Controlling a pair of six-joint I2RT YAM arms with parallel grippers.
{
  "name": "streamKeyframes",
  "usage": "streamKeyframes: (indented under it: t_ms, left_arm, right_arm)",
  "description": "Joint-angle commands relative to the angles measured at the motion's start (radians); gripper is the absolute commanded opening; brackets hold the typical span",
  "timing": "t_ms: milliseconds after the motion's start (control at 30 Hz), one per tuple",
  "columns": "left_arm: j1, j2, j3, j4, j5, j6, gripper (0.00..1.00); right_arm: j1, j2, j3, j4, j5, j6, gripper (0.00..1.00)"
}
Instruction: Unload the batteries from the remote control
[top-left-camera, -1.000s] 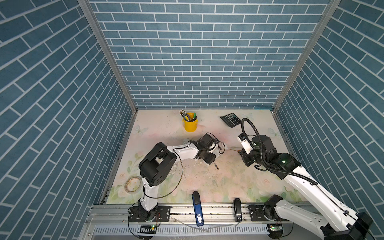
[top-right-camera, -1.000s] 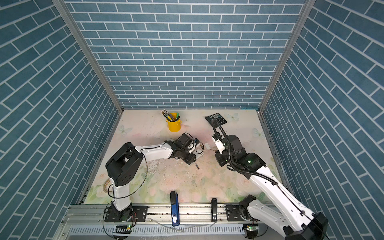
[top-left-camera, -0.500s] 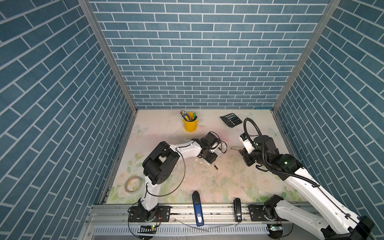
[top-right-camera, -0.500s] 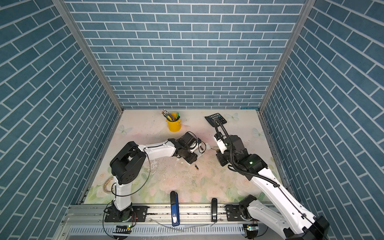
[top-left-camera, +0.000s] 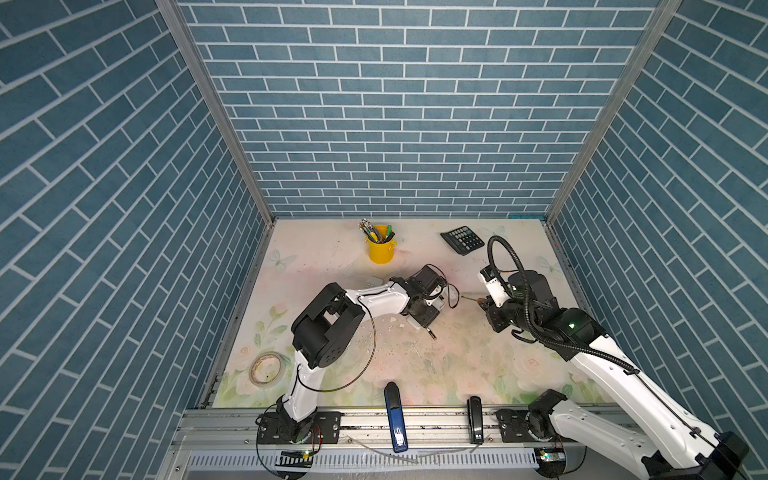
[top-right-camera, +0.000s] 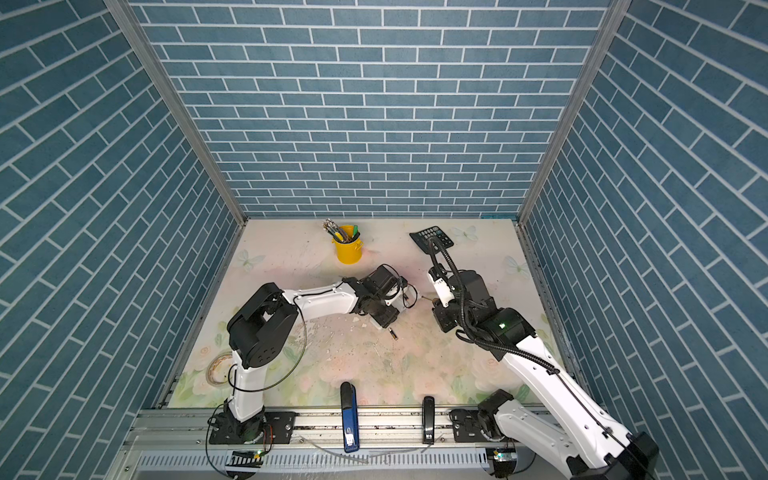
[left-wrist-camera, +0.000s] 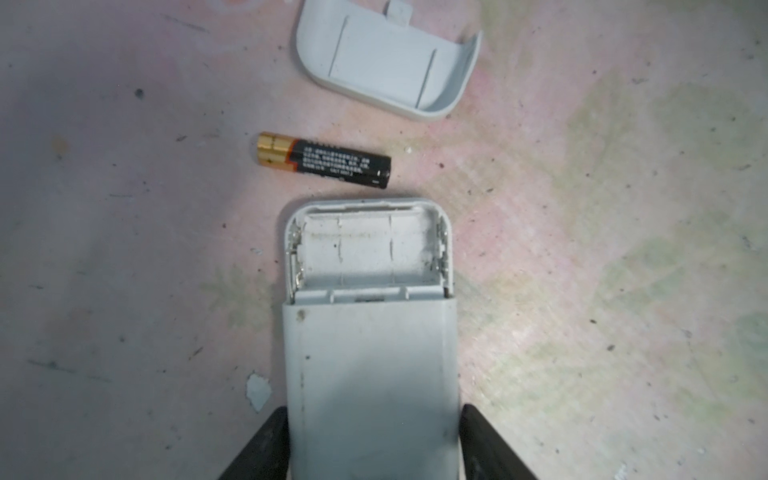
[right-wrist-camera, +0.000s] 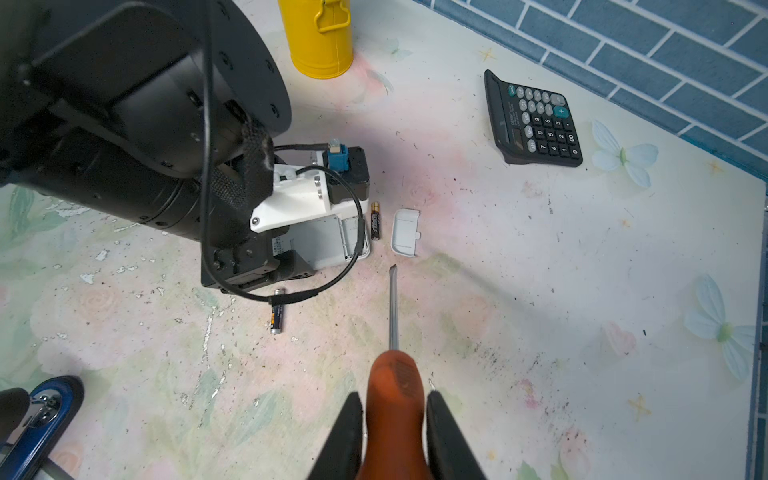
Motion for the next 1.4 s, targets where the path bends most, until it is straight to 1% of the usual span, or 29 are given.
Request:
streamKeyframes:
  t_ms: [0,133,267,400,567,667,767,900,1000,1100,1233,1367]
  left_arm:
    - [0.0,0.099,-0.045,-0.138,0.007,-0.008,0.6]
    - [0.0,0.093,-0.06,-0.128,-0.018,-0.021,0.49]
    - [0.0,0.035,-0.084,-0.113,-0.003,-0.033,0.48]
    - [0.0,-0.034,-0.099,-0.136,0.015,-0.033,0.45]
    - [0.0,-0.141,-0.126,-0.172,0.002,-0.037,0.44]
    - [0.006,-0.203,-0.141,-0.184,-0.012,-0.051,0.44]
    - [0.012,-0.265,-0.155,-0.187,-0.03,-0.064,0.45]
    - [0.03,-0.34,-0.154,-0.198,-0.053,-0.086,0.44]
    - [0.063,-0.393,-0.152,-0.213,-0.067,-0.104,0.44]
    - [0.117,-0.455,-0.171,-0.209,-0.063,-0.13,0.43]
    - [0.201,-0.531,-0.197,-0.197,-0.05,-0.157,0.43]
    - [0.304,-0.576,-0.21,-0.209,-0.015,-0.169,0.43]
  right_arm:
    - [-0.005,-0.022,-0.019,0.028,-0.002,0.021,0.0]
    - [-0.007,-0.026,-0.019,0.028,0.006,0.022,0.0]
    - [-0.011,-0.028,-0.019,0.028,0.024,0.026,0.0]
    - [-0.022,-0.02,-0.023,0.041,0.055,0.044,0.0]
    - [-0.047,-0.005,-0.042,0.095,0.143,0.079,0.0]
    - [-0.07,0.009,-0.077,0.16,0.214,0.113,0.0]
    - [-0.095,0.021,-0.143,0.269,0.272,0.141,0.0]
    - [-0.133,0.047,-0.257,0.479,0.288,0.162,0.0]
    - [-0.149,0.083,-0.332,0.647,0.291,0.172,0.0]
    - [-0.165,0.124,-0.374,0.75,0.284,0.181,0.0]
    - [-0.18,0.165,-0.398,0.821,0.249,0.194,0.0]
    - [-0.201,0.214,-0.391,0.814,0.204,0.229,0.0]
